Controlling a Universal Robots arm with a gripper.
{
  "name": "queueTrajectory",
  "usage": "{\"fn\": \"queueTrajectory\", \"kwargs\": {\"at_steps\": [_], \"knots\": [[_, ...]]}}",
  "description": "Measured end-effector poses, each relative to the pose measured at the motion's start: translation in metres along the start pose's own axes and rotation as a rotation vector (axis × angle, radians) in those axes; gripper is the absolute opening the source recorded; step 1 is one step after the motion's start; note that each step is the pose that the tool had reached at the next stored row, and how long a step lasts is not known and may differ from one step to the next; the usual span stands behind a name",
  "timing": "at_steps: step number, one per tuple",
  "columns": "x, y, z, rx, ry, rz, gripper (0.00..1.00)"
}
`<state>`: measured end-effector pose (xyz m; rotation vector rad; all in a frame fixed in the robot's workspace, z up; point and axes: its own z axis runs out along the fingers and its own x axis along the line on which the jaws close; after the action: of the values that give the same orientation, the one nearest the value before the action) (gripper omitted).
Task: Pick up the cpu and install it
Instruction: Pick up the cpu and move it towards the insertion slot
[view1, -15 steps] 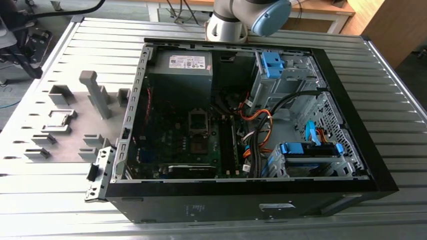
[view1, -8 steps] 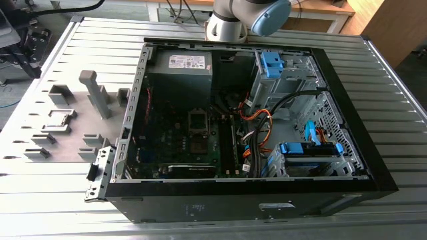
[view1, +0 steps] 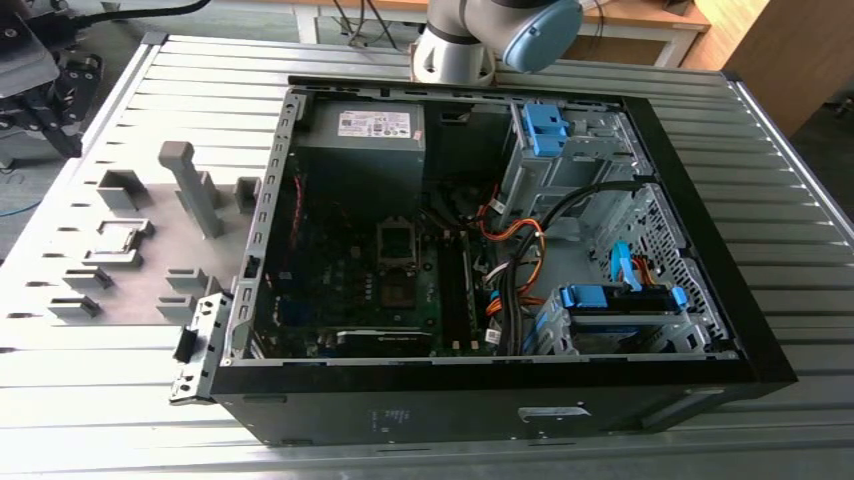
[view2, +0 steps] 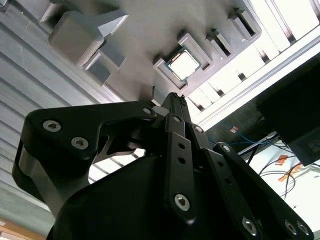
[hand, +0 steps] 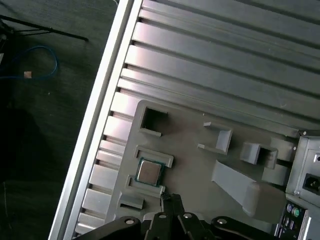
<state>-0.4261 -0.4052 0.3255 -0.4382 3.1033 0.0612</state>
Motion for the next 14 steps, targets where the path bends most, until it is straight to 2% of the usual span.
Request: {"fn": "queueTrajectory", "kwargs": {"at_steps": [5, 14], "knots": [[0.0000, 0.0000, 0.0003, -0.0011, 0.0031, -0.084, 0.11], [0.0000, 0.0000, 0.0005, -0.0025, 0.0077, -0.207, 0.11]]}}
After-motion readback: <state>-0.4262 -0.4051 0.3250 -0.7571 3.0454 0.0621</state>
